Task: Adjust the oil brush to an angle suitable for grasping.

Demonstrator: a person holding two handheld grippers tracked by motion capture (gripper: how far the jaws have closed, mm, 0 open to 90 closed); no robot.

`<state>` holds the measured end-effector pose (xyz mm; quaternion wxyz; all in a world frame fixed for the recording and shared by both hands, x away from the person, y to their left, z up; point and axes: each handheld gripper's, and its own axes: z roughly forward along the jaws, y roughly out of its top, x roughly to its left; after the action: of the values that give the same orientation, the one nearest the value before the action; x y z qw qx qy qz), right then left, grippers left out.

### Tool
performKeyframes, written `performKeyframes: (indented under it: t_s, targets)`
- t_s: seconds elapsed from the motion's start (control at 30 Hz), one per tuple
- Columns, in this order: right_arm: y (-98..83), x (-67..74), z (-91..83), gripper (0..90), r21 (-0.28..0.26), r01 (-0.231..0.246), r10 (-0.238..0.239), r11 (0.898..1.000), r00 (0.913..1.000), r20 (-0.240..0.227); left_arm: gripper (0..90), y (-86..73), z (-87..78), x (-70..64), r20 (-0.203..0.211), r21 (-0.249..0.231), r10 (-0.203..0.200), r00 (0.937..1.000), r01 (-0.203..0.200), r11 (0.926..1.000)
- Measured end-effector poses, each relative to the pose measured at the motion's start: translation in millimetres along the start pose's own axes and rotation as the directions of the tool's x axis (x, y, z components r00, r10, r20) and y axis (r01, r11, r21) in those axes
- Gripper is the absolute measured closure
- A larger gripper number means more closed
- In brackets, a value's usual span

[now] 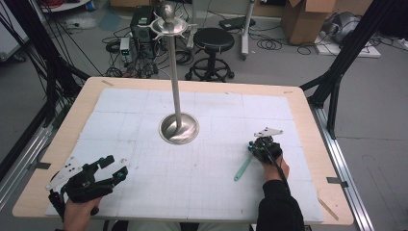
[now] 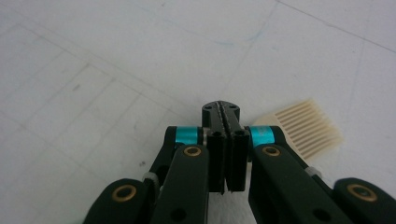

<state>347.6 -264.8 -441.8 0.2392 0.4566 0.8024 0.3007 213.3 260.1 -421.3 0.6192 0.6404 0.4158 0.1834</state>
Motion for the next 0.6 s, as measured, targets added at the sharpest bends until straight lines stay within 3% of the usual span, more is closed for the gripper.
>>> performKeyframes:
  t_s: [0.33,0.47,0.6]
  targets:
    - [-21.0,-5.0,-24.5,89.2,0.033,0.008,-0.008,0.999,1.0,-0.006,23.9,-0.7,-0.6,-0.7,-0.016,0.009,0.004,0.9999,-0.003,1.0]
    - [-35.7,-10.6,-39.3,89.2,0.041,-0.031,0.033,0.999,0.9988,-0.035,23.9,-1.1,0.7,-2.2,-0.019,0.019,0.015,0.9997,-0.014,0.9997]
    - [-50.8,-11.4,-55.8,89.1,0.052,-0.042,0.045,0.998,0.9972,-0.06,23.9,-1.0,1.5,-4.1,-0.022,0.025,0.028,0.9994,-0.028,0.9993]
